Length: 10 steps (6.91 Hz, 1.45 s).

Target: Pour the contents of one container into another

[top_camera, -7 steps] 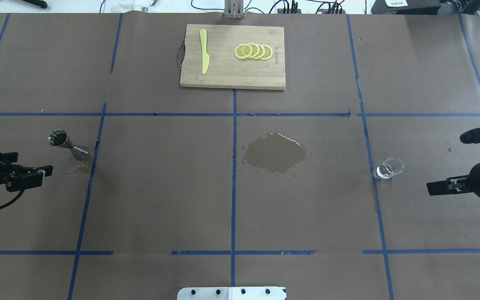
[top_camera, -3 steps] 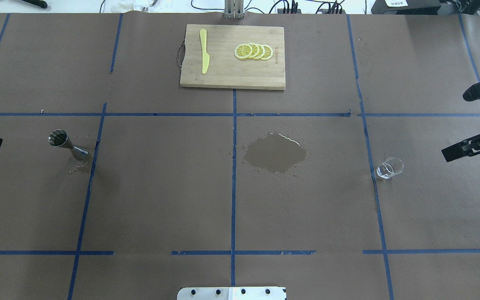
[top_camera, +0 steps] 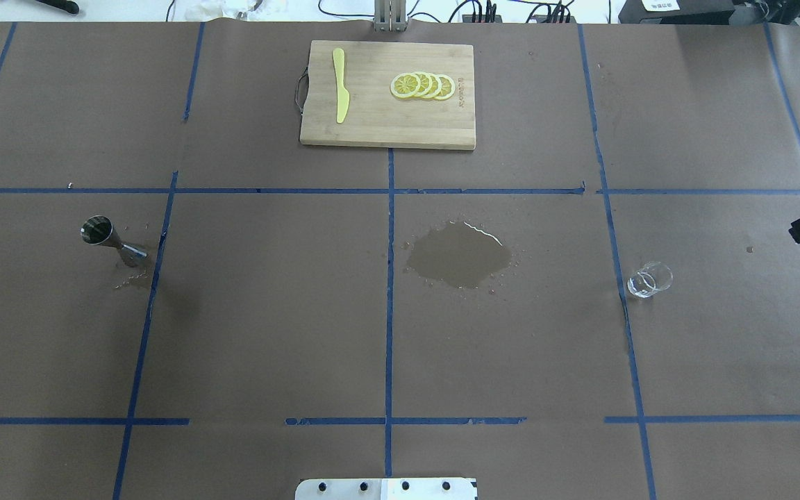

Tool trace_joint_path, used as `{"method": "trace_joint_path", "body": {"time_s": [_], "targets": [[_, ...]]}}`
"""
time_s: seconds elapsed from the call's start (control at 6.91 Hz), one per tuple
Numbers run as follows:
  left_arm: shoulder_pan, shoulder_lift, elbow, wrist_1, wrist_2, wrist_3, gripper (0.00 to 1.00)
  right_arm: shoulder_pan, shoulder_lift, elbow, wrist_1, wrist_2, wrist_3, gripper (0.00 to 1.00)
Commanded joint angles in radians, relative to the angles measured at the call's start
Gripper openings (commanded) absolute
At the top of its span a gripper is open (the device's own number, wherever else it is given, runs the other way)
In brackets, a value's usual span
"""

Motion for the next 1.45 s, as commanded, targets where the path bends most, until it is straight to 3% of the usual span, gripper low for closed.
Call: {"method": "trace_joint_path", "body": {"time_s": [0.0,0.14,0.43,0.72,0.87,1.3], "targets": [[-0.153,-0.096,0.092,0.203,-0.068,0.227,1.00,0.161,-0.008,-0.096,0.001,0.145,-0.198,1.00],[-0.214,-0.153,0.149,0.297,-0.109,0.294,1.00,0.217,-0.010,-0.147,0.001,0.177,-0.267,1.00],[-0.267,-0.178,0.166,0.396,-0.112,0.348,1.00,0.264,-0.014,-0.174,0.001,0.193,-0.323,1.00],[-0.314,-0.168,0.178,0.387,-0.164,0.348,1.00,0.269,-0.019,-0.233,0.005,0.188,-0.317,1.00],[-0.316,-0.143,0.187,0.379,-0.169,0.337,1.00,0.272,0.054,-0.291,0.043,0.196,-0.314,1.00],[-0.316,-0.146,0.244,0.312,-0.166,0.337,1.00,0.295,0.010,-0.315,0.075,0.197,-0.311,1.00]]}}
